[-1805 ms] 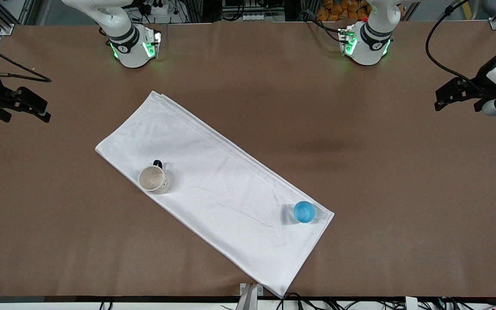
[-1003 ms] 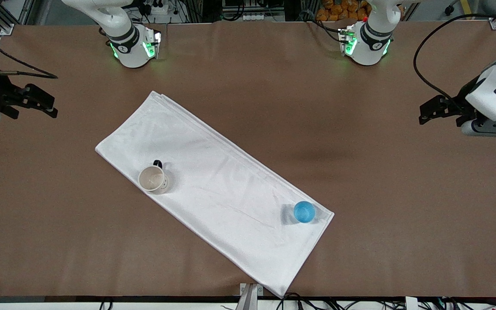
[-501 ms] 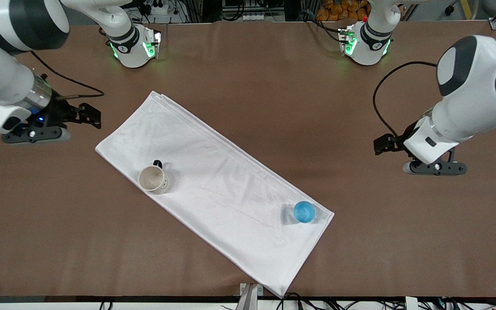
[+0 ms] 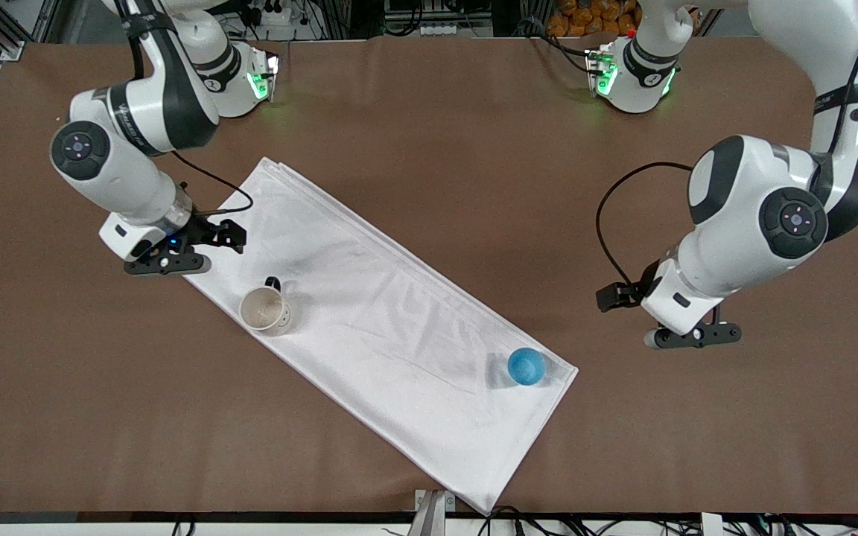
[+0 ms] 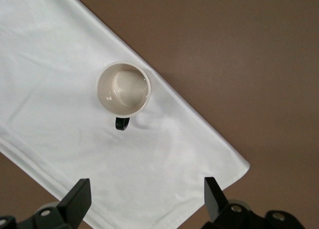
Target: Place blue cup into white mug on table
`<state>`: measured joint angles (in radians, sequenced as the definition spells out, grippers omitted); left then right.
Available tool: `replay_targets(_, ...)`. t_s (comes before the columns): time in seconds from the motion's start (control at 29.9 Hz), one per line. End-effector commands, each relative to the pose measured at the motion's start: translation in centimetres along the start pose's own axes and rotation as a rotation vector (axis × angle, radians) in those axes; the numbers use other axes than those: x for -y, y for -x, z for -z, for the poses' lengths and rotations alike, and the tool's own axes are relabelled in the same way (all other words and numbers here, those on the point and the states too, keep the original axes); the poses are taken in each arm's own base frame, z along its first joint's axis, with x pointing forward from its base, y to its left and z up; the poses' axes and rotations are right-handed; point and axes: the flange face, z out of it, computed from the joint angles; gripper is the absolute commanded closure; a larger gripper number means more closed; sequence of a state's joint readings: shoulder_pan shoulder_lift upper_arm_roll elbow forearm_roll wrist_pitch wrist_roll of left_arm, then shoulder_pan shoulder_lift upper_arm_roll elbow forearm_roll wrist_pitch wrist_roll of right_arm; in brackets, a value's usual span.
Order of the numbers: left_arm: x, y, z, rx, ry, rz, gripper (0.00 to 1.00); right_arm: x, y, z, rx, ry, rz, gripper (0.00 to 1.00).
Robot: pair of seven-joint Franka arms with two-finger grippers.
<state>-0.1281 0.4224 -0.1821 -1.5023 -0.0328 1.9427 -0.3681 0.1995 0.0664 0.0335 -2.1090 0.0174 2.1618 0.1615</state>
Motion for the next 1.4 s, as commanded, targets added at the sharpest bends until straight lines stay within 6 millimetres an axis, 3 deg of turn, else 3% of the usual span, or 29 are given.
replay_targets(0.0,-1.3,-2.1,-2.3,-0.036,0.040,0.065,0.00,1.9,-0.3,-2.6,-0.010,-0.010,-0.047,0.00)
replay_targets(0.2,-4.0,-2.5,-6.8,-0.068,0.070,0.117,0.00,3.6,-0.6,-6.6,-0.016,-0.012,-0.063,0.01)
replay_targets(0.4,-6.5,-1.7,-11.1,-0.043,0.063,0.138,0.00,3.5,0.4,-9.9,-0.055,-0.020,-0.063,0.01)
replay_targets(0.8,-6.9,-2.2,-14.6,-0.069,0.084,0.145,0.00,3.9,-0.1,-14.6,-0.077,-0.027,-0.070,0.07)
replay_targets(0.94,-7.0,-2.4,-15.5,-0.081,0.093,0.146,0.00,3.9,-0.3,-14.9,-0.085,-0.029,-0.070,0.26)
replay_targets(1.27,-7.2,-2.6,-18.1,-0.104,0.110,0.147,0.00,4.0,-0.4,-14.6,-0.090,-0.030,-0.075,1.00)
replay_targets(1.37,-7.5,-2.5,-18.8,-0.107,0.111,0.143,0.00,4.5,-0.4,-14.1,-0.097,-0.033,-0.077,1.00)
